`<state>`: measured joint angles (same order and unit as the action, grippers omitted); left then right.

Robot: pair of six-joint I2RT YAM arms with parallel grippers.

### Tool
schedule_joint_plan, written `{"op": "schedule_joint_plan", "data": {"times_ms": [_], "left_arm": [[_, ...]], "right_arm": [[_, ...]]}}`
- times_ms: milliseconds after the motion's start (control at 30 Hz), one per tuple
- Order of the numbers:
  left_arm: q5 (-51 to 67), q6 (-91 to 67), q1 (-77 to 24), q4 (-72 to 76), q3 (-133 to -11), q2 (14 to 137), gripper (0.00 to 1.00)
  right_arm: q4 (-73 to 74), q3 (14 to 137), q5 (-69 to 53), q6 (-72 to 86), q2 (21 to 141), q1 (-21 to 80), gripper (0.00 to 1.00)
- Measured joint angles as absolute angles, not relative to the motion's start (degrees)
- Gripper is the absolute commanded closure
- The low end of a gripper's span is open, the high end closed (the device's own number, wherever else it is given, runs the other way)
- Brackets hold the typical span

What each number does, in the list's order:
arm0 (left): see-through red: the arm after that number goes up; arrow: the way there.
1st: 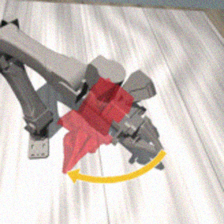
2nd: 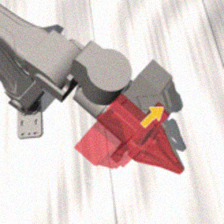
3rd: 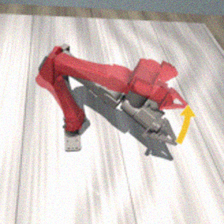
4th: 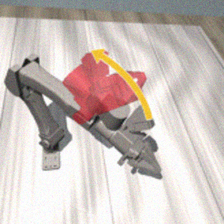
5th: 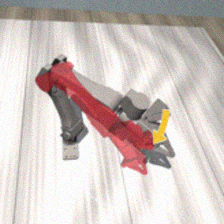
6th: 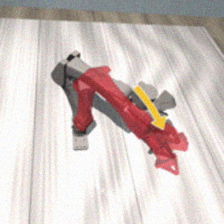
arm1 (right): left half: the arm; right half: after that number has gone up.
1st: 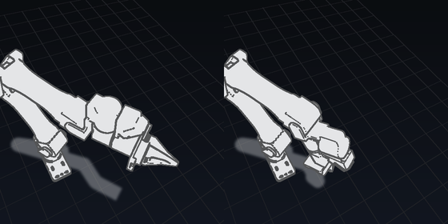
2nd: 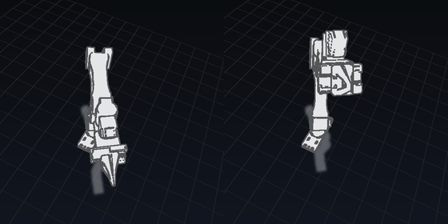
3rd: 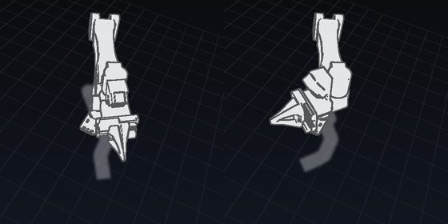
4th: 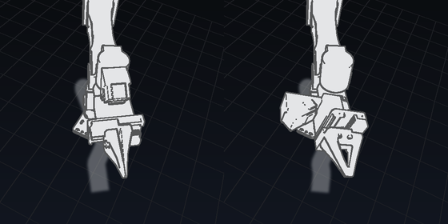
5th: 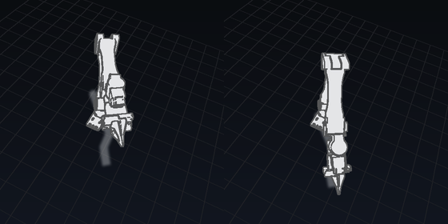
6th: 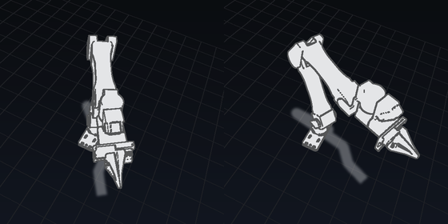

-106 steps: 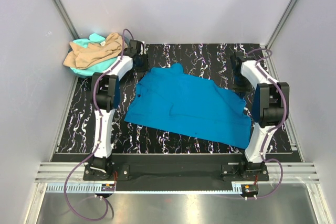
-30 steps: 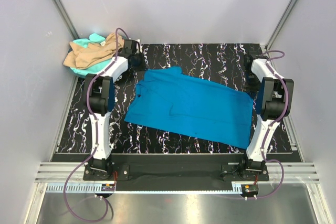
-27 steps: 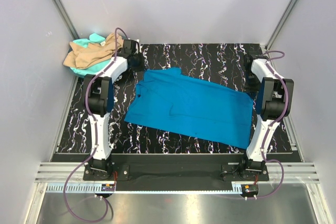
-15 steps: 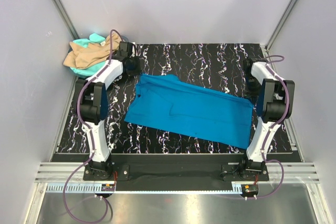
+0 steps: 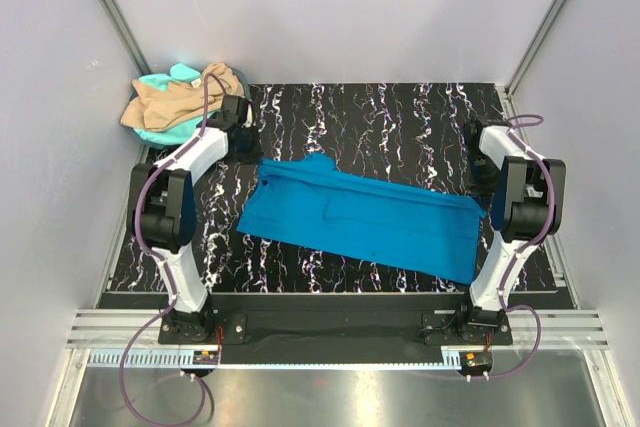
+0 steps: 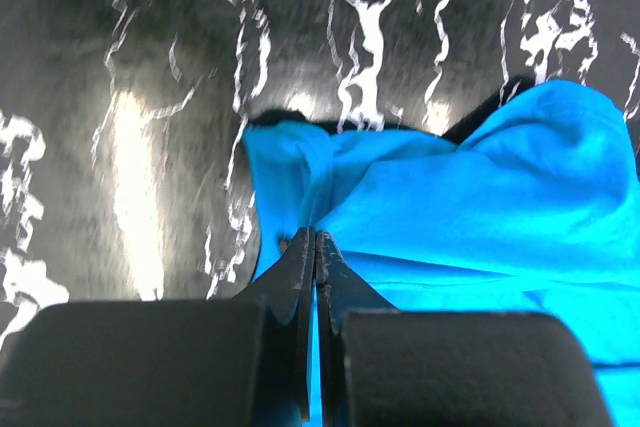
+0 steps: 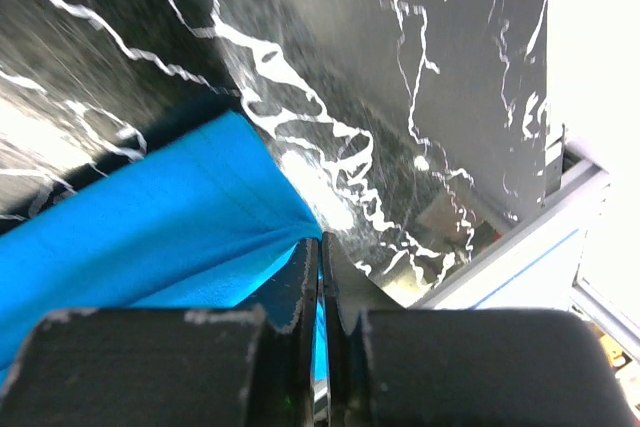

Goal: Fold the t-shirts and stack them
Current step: Fold the tshirt

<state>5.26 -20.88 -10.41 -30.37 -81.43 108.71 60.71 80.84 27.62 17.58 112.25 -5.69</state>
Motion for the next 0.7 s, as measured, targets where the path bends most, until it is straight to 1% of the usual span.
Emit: {"op": "schedule_joint_plan", "data": {"times_ms": [200, 700], "left_arm": [[4.19, -21.50, -10.44, -30.81, -78.72, 105.03, 1.00], [1.19, -22.59, -10.46, -32.69, -76.99, 104.97, 1.00]], "right_arm": [[61.36, 77.43, 27.51, 18.41, 109.78, -5.69, 0.95], [61.45, 74.46, 25.91, 19.31, 109.23, -5.69, 0.92]]}}
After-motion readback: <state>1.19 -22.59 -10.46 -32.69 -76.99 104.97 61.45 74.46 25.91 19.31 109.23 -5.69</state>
